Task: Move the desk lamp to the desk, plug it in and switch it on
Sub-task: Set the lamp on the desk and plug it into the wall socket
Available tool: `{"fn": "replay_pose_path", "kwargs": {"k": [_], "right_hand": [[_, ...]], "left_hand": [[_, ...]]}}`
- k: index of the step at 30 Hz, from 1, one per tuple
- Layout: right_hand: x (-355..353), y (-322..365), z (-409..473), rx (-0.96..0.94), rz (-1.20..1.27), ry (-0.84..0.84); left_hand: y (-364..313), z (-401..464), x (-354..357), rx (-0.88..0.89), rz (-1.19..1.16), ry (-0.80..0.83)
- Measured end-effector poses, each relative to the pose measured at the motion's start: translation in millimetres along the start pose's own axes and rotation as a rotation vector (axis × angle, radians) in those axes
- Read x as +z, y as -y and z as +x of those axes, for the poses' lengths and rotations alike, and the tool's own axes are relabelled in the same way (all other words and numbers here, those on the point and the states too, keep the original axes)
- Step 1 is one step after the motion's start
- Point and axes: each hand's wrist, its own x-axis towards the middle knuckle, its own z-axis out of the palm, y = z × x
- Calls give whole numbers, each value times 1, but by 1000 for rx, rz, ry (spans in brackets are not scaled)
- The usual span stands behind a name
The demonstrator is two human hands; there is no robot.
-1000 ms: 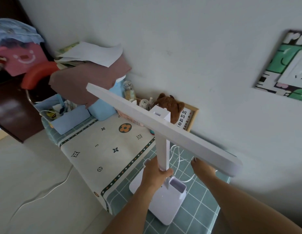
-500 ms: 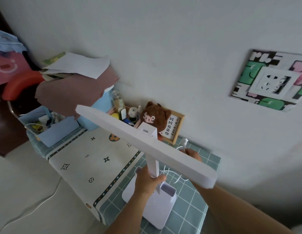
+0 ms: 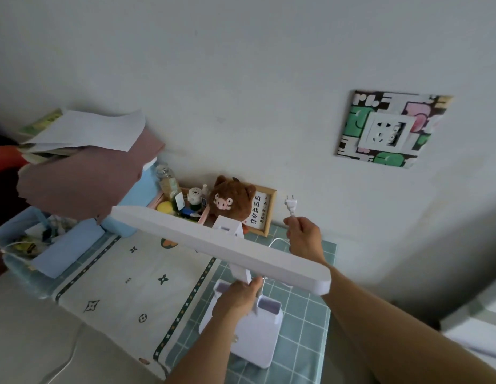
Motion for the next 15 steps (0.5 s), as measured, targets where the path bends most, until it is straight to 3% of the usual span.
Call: {"fn": "replay_pose_path", "kwargs": {"k": [2,7,11,15], "right_hand": [[-2,6,-6,-21,25,-25],[-4,18,-18,-122,-1,-85],[-1,29,-25,-93,20,-109],[3,42,-29,-76,29,-122]], "left_hand": [[-7,-7,-5,-58,-82,63],[-7,-18,-28,-18,-35,277],[-4,-22,-54,36,-20,130],[-14,-23,-81,219,-192,-58]]}}
